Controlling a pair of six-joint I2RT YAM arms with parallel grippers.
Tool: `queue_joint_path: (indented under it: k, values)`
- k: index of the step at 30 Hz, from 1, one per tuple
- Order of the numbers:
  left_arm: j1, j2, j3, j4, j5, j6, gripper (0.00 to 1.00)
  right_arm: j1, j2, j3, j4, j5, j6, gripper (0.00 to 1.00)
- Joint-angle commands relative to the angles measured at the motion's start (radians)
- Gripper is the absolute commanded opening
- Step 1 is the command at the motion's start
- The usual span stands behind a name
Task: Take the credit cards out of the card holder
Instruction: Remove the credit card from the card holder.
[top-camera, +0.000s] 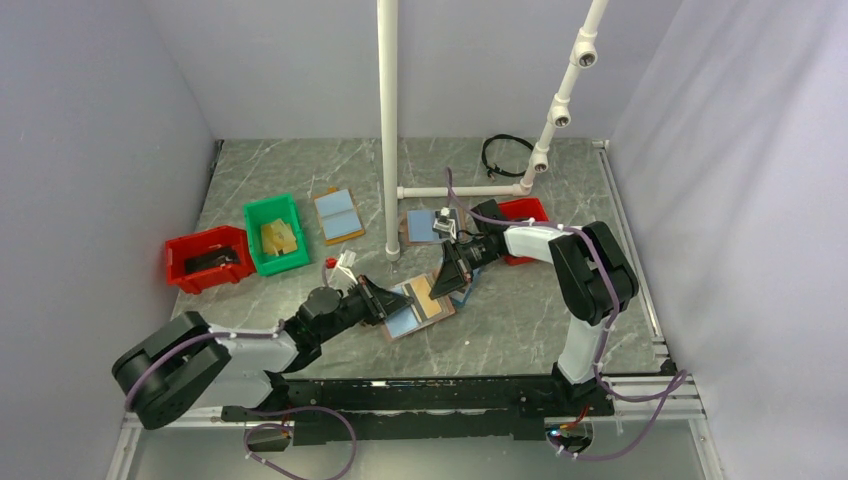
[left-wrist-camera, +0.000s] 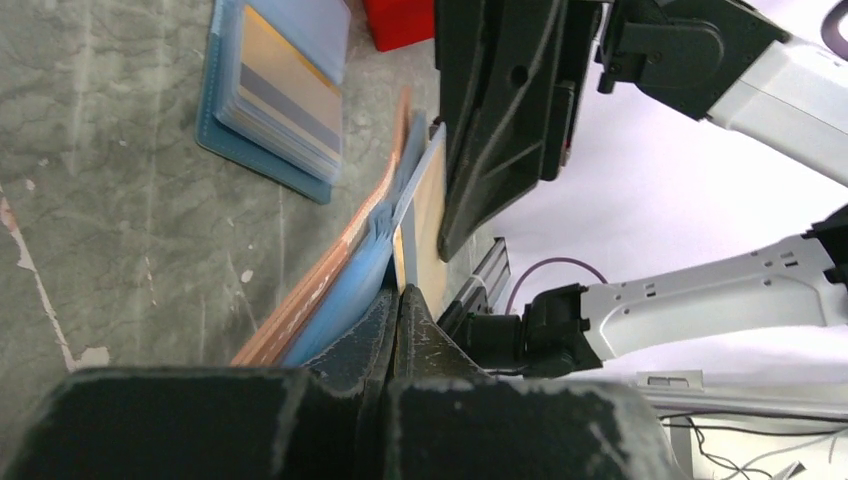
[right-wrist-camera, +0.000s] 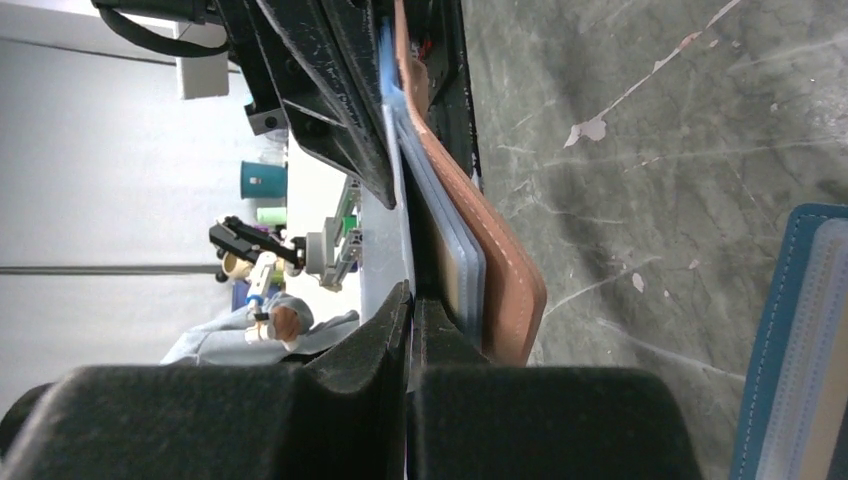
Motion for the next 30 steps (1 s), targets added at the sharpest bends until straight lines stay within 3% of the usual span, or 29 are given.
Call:
queue_joint_path:
  k: [1,12,18,26,28,30]
  values:
    - [-0.023,-0.119,0.024,0.024,0.101,0.086,0.00,0.038,0.014,0.047,-0.024,0.007,-0.067,0.00]
    - [-0.002,-0.476,0.009,-0.386,0.095,0.211,0.00,0.036,-0.006,0.077,-0.116,-0.056,-0.193,0.00]
    - [0.013,-0.555,-0.014,-0.459,0.097,0.200,0.00,0.035,-0.006,0.091,-0.158,-0.067,-0.241,0.00]
    - [0.026,-0.530,-0.013,-0.459,0.112,0.174,0.01,0.036,-0.003,0.087,-0.148,-0.066,-0.231,0.00]
    - [0.027,-0.510,-0.011,-0.460,0.099,0.148,0.19,0.036,-0.003,0.083,-0.136,-0.072,-0.217,0.00]
    - [0.027,-0.480,-0.013,-0.440,0.092,0.128,0.27,0.036,-0.002,0.077,-0.121,-0.081,-0.202,0.00]
